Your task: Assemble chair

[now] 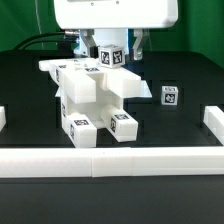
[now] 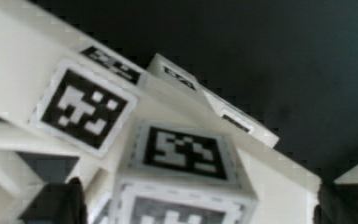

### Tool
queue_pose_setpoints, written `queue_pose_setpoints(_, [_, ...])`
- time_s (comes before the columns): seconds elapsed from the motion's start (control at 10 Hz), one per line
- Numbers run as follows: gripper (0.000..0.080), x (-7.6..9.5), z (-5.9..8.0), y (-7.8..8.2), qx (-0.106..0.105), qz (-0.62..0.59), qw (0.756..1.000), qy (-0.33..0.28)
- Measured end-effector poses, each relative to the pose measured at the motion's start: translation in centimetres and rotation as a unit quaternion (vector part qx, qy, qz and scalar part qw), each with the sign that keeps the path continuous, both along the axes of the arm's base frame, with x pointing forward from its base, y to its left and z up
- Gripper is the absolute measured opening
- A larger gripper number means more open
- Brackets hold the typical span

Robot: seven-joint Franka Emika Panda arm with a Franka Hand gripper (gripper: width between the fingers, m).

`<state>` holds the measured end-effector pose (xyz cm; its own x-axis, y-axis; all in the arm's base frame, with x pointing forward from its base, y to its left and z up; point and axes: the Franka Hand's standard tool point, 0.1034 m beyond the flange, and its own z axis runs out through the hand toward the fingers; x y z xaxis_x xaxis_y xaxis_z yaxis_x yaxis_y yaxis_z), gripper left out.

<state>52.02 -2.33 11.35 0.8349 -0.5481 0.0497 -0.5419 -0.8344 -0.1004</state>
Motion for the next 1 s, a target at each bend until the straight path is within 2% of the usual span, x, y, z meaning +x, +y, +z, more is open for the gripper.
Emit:
queue_pose_setpoints(0.4, [0.0648,0.0,0.0,-0.04,-0.015,0.153,0.988,-0.009])
queue_pose_setpoints(0.6, [0.0648,0.1,0.08,-0.23,-0.029,0.269,0.962,-0.014])
queue_pose_setpoints(1.0, [0.0648,0.23,0.19,-0.45,-0.042,0.376,0.926,-0.02])
